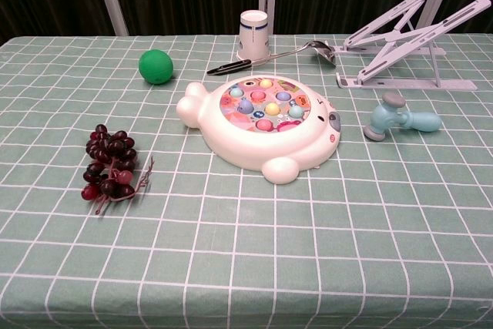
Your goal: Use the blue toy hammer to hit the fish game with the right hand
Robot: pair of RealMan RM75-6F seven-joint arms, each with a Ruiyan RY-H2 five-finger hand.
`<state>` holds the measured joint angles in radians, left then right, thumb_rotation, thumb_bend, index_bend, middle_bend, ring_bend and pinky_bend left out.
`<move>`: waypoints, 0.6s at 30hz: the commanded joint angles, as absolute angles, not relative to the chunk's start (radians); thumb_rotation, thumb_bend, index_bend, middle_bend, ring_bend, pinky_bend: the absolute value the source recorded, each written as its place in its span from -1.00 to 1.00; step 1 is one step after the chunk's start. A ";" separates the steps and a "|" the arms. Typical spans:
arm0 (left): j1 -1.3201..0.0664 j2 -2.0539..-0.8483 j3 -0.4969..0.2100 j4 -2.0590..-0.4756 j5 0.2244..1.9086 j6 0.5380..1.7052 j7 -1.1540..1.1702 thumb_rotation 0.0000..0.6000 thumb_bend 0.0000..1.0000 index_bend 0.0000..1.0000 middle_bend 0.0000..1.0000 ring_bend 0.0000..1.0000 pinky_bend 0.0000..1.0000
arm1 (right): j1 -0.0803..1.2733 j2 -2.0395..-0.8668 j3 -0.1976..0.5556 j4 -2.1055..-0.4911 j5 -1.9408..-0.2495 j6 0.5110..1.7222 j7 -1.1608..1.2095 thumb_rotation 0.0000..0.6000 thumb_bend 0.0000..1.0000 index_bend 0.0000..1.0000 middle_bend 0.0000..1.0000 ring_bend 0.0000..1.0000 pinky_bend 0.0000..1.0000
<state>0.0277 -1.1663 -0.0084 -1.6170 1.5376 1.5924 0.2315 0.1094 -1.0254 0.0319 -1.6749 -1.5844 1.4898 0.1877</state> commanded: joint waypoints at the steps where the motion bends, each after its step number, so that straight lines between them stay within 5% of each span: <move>1: 0.028 -1.167 -0.008 -1.616 1.537 1.592 0.229 1.00 -1.00 -0.68 -0.91 -1.00 -1.00 | 0.110 -1.025 0.033 -1.678 -1.589 1.492 0.185 1.00 -0.74 -1.00 -0.85 -1.00 -1.00; 10: 0.029 -1.168 -0.007 -1.612 1.541 1.596 0.224 1.00 -1.00 -0.68 -0.91 -1.00 -1.00 | 0.115 -1.031 0.030 -1.674 -1.591 1.476 0.185 1.00 -0.74 -1.00 -0.84 -1.00 -1.00; 18: 0.036 -1.170 -0.005 -1.605 1.540 1.603 0.214 1.00 -1.00 -0.68 -0.91 -1.00 -1.00 | 0.263 -1.055 0.072 -1.677 -1.547 1.251 0.149 1.00 -0.69 -0.99 -0.76 -1.00 -1.00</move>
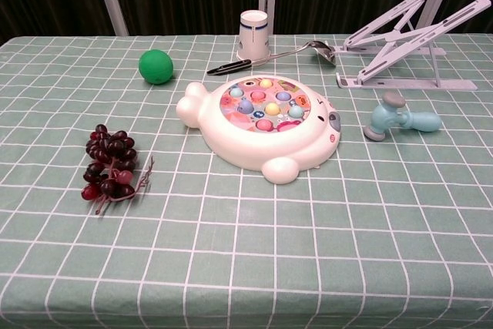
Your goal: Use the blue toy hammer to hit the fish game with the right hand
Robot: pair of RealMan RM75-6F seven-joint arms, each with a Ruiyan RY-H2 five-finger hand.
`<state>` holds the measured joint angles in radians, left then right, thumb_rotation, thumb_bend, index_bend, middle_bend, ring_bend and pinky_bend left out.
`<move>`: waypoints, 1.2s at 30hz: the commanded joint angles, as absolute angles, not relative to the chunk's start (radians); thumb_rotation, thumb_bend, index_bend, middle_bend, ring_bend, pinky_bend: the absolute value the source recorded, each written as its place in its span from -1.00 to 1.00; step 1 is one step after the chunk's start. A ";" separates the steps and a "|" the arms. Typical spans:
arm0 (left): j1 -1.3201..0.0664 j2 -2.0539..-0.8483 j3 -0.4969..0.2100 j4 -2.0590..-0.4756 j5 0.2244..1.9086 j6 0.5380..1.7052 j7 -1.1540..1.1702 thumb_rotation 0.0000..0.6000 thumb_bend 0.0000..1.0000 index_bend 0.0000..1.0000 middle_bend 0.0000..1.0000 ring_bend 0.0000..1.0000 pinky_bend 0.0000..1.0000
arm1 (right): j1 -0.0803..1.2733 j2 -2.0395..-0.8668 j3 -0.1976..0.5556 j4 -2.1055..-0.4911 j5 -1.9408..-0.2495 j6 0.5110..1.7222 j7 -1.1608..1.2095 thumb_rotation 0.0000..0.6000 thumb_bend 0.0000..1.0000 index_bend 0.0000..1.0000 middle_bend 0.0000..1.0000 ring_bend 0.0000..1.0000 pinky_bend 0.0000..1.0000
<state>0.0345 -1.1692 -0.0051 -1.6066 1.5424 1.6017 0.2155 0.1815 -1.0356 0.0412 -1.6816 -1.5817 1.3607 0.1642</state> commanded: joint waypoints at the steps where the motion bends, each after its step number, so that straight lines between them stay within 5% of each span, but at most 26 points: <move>1: 0.037 -1.171 -0.005 -1.604 1.539 1.604 0.212 1.00 -1.00 -0.68 -0.91 -1.00 -1.00 | 0.284 -1.063 0.083 -1.670 -1.531 1.221 0.149 1.00 -0.69 -0.98 -0.74 -1.00 -0.99; 17: 0.033 -1.175 -0.007 -1.590 1.520 1.580 0.199 1.00 -1.00 -0.68 -0.91 -1.00 -1.00 | 0.590 -1.299 0.188 -1.424 -1.230 0.784 0.044 1.00 -0.62 -0.54 -0.45 -0.78 -0.72; 36: 0.032 -1.188 -0.007 -1.564 1.512 1.571 0.176 1.00 -1.00 -0.68 -0.91 -1.00 -1.00 | 0.666 -1.427 0.162 -1.295 -1.167 0.715 0.001 1.00 -0.47 -0.24 -0.26 -0.57 -0.57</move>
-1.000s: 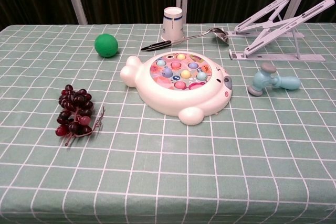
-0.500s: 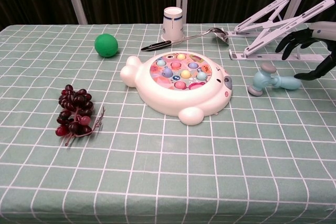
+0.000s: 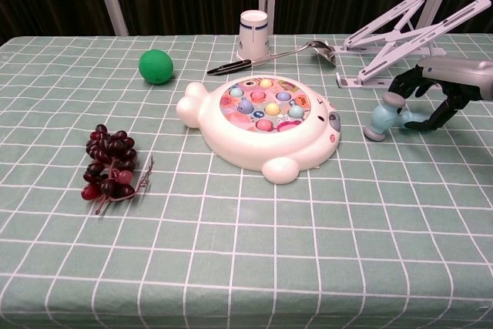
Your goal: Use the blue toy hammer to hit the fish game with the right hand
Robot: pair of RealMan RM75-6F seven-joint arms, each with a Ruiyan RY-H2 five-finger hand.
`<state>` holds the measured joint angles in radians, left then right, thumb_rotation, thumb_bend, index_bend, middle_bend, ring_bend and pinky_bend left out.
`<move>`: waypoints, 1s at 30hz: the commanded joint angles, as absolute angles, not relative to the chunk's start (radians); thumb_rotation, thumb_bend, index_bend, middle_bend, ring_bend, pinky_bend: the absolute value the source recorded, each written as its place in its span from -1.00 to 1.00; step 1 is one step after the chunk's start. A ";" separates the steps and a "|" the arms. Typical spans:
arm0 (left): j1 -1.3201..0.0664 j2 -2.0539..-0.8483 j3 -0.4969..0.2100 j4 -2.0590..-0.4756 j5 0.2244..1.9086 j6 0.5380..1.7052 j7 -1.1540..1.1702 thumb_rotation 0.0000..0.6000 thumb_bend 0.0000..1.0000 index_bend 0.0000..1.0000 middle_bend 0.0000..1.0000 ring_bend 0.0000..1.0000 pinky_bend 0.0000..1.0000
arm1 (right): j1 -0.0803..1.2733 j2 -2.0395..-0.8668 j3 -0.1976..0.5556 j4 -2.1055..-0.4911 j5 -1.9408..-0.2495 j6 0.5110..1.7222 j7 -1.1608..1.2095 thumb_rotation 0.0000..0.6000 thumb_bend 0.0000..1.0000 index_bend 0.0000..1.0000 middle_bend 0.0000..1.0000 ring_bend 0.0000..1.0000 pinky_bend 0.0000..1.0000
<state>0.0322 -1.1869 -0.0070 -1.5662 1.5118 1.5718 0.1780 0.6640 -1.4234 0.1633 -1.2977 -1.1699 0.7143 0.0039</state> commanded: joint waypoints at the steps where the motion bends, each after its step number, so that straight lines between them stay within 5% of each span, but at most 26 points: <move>1: 0.031 -1.188 -0.007 -1.562 1.511 1.570 0.175 1.00 -1.00 -0.68 -0.91 -1.00 -1.00 | 0.667 -1.430 0.161 -1.293 -1.165 0.716 0.000 1.00 -0.47 -0.23 -0.25 -0.56 -0.55; 30: 0.039 -1.198 -0.007 -1.534 1.510 1.579 0.148 1.00 -1.00 -0.68 -0.91 -1.00 -1.00 | 0.675 -1.475 0.144 -1.247 -1.172 0.738 0.016 1.00 -0.36 -0.03 -0.04 -0.31 -0.24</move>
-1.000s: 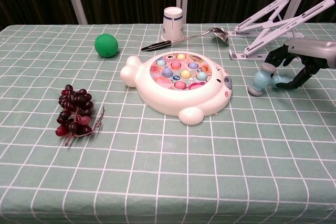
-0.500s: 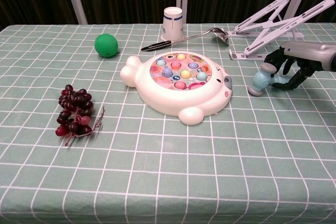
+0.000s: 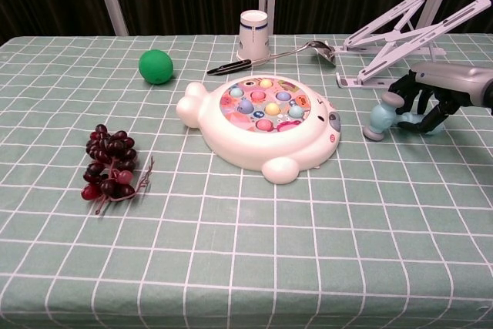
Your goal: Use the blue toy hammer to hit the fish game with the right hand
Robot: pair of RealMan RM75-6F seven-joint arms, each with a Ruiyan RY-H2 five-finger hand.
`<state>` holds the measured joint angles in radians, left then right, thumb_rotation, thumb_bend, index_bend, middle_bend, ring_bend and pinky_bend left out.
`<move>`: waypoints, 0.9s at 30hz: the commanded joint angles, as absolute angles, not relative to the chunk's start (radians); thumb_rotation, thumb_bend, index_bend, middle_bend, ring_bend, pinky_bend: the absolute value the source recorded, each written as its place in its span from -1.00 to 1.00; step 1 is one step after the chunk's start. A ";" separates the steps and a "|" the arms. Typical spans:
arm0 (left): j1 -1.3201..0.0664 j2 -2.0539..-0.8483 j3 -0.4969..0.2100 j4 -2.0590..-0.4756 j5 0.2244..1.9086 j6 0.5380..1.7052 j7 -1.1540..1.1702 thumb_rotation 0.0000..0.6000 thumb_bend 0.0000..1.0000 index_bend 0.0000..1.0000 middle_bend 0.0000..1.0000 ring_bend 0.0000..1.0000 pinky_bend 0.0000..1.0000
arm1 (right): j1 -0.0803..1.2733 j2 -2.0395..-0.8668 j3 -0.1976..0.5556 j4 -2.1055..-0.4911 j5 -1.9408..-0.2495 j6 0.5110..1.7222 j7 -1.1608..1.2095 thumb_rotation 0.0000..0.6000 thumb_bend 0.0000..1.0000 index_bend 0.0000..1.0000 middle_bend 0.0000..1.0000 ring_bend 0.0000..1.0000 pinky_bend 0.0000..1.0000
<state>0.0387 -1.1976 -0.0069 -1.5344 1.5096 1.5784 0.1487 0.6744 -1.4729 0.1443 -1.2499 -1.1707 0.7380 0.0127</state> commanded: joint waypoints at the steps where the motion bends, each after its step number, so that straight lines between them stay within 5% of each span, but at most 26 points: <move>1: 0.040 -1.198 -0.007 -1.533 1.509 1.580 0.148 1.00 -1.00 -0.68 -0.91 -1.00 -1.00 | 0.674 -1.476 0.143 -1.246 -1.174 0.739 0.017 1.00 -0.36 -0.02 -0.03 -0.30 -0.23; 19: 0.045 -1.202 -0.004 -1.524 1.511 1.583 0.140 1.00 -1.00 -0.68 -0.91 -1.00 -1.00 | 0.659 -1.510 0.124 -1.180 -1.294 0.796 0.155 1.00 0.00 0.24 0.16 -0.08 0.03; 27: 0.048 -1.199 -0.003 -1.526 1.516 1.589 0.140 1.00 -1.00 -0.68 -0.91 -1.00 -1.00 | 0.664 -1.423 0.124 -1.246 -1.363 0.835 0.187 1.00 0.16 0.35 0.24 0.00 0.15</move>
